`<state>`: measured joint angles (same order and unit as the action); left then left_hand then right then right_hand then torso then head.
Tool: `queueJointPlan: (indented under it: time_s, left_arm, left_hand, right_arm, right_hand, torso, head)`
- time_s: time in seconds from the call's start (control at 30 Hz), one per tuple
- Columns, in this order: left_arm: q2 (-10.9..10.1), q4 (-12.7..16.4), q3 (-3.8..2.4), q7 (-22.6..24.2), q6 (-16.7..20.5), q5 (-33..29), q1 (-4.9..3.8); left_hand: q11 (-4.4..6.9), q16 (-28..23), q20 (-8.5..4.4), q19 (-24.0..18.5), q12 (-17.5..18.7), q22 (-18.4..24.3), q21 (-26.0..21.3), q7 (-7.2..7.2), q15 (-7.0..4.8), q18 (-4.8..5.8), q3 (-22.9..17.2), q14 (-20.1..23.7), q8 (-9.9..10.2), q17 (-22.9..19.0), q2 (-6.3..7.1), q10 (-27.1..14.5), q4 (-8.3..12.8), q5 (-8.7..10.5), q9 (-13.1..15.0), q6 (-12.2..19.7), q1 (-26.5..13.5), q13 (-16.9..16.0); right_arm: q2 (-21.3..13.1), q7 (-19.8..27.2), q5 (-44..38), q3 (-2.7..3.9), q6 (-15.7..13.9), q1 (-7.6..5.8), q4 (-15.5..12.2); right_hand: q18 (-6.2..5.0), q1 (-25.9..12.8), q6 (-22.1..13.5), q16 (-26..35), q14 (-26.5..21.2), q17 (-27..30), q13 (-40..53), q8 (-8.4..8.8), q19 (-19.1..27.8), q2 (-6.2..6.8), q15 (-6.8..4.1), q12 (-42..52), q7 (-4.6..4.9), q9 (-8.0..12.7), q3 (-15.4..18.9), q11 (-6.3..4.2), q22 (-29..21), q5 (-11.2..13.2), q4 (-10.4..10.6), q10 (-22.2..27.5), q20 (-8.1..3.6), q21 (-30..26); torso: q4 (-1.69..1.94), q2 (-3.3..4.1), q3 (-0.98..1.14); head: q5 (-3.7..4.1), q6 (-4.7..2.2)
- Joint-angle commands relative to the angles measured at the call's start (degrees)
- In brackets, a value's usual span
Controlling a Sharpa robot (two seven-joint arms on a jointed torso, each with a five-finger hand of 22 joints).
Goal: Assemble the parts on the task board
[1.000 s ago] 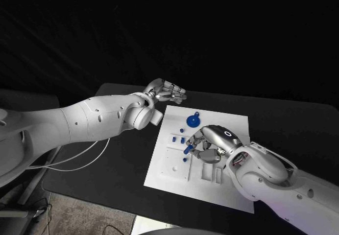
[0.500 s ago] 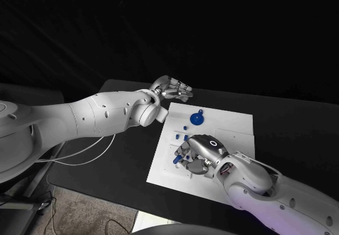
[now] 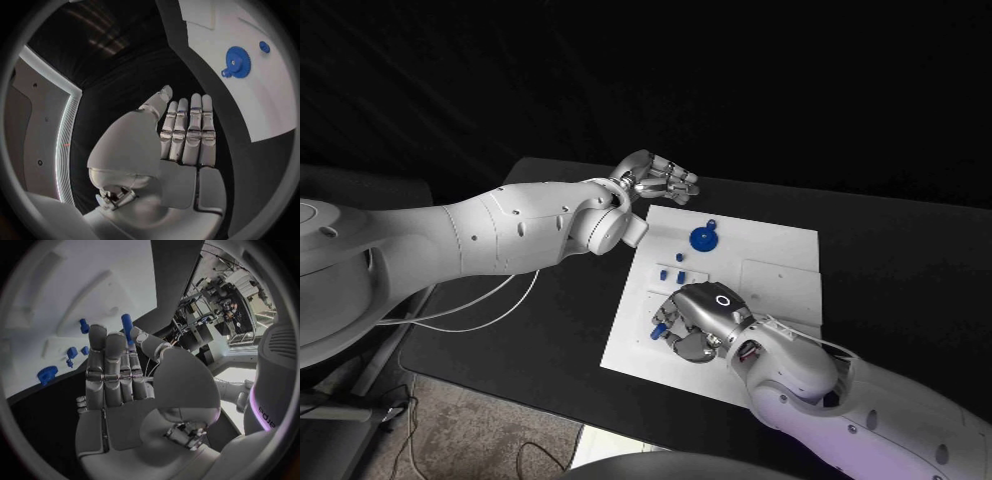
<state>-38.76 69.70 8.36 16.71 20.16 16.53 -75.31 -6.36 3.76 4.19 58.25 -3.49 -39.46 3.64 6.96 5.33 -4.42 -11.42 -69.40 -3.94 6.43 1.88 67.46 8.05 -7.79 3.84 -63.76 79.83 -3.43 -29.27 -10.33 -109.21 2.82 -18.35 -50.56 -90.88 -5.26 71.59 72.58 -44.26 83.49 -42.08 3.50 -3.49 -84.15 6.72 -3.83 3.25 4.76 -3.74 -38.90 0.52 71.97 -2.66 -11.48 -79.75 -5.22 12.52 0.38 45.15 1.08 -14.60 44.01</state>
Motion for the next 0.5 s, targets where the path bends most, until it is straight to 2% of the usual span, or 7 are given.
queueJointPlan:
  time_s: [0.03, 0.27, 0.5]
  left_arm:
    - [0.1, 0.2, -0.04, 0.5, -0.8, -0.3, -0.05]
    - [0.1, 0.2, -0.04, 0.5, -0.9, -0.3, -0.05]
    - [0.1, 0.2, -0.04, 0.4, -0.9, -0.3, -0.05]
  left_hand:
    - [0.09, -0.2, -0.01, 0.5, 0.1, 0.0, 0.4, 0.13, 0.09, -0.06, 0.2, 0.4, 0.3, -0.1, -0.6, -0.4, 0.0, -0.25, 0.0, 0.1, -0.1, 0.1]
    - [0.09, -0.2, -0.01, 0.5, 0.1, 0.0, 0.4, 0.13, 0.09, -0.06, 0.2, 0.4, 0.3, -0.1, -0.6, -0.4, 0.0, -0.25, 0.0, 0.1, -0.1, 0.1]
    - [0.09, -0.2, -0.01, 0.5, 0.1, 0.0, 0.4, 0.13, 0.09, -0.06, 0.2, 0.4, 0.3, -0.1, -0.6, -0.4, 0.0, -0.25, 0.0, 0.1, -0.1, 0.1]
  right_arm:
    - [0.2, -0.9, -3.4, -0.12, 0.5, 0.1, 0.2]
    - [0.3, -2.5, -5.0, -0.24, -0.5, 0.22, 0.4]
    - [0.0, -2.9, -5.6, -0.26, -0.2, 0.26, 0.4]
  right_hand:
    - [-0.66, -0.1, 1.1, 0.2, -0.1, 0.0, 0.1, -0.21, -1.8, -0.47, -0.41, 0.2, -0.65, -0.5, -0.2, 0.1, 0.0, -0.2, -0.3, -0.4, -0.37, 0.3]
    - [-0.67, -0.2, 1.3, 0.0, 0.0, -0.3, 0.1, -0.22, -1.8, -0.35, -0.46, 0.2, -0.71, -0.4, -0.4, 0.05, 0.3, -0.1, -0.5, -0.6, -0.44, 0.5]
    - [-0.66, -0.2, 1.3, 0.0, 0.0, -0.3, 0.0, -0.21, -1.8, -0.31, -0.47, 0.2, -0.71, -0.4, -0.4, 0.04, 0.4, -0.1, -0.5, -0.6, -0.46, 0.6]
  torso:
    - [-0.01, -0.02, -0.02]
    - [-0.05, -0.02, 0.0]
    - [-0.03, -0.01, 0.02]
  head:
    - [-0.1, 0.15]
    - [-0.23, 0.26]
    - [-0.21, 0.41]
